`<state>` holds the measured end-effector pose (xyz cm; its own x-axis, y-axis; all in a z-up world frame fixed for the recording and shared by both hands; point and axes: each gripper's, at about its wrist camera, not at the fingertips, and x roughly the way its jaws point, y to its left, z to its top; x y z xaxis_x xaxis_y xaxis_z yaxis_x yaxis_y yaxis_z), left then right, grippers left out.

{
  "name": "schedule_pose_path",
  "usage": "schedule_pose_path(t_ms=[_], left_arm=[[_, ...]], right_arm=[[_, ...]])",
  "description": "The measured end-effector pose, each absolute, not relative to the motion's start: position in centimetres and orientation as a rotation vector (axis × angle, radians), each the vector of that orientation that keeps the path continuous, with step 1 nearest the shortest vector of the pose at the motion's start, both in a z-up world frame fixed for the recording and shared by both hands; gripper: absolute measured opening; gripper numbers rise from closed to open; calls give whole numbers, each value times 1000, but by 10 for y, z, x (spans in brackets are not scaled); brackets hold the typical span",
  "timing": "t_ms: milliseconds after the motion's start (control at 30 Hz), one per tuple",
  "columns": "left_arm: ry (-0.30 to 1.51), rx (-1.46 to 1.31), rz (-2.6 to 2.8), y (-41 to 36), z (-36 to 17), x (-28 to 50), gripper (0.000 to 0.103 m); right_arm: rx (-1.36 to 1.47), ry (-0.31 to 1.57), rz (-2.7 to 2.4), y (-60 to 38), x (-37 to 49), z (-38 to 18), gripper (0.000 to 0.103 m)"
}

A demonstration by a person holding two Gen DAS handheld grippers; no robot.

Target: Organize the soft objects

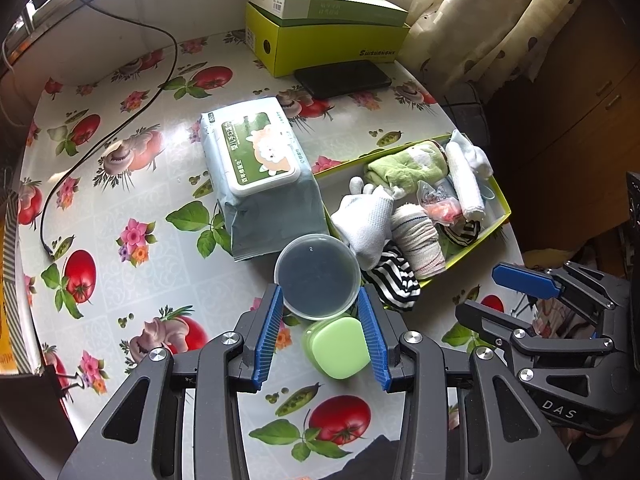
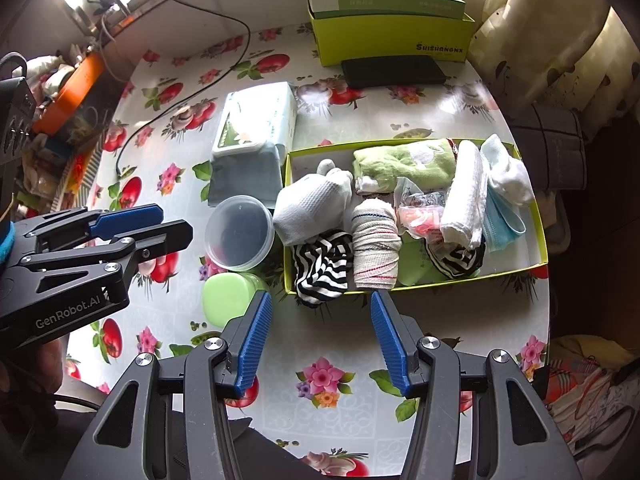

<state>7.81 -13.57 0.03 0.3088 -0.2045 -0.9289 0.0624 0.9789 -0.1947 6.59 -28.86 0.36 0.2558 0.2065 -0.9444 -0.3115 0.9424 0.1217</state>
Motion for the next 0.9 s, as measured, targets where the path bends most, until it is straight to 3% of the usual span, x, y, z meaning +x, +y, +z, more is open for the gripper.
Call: schedule_pose_path(t_ms=[900], left_arm=[[1225,-100,-144,-139,-2,78,41]], right_arm=[[-95,1271,353,-288,62,-1,52]])
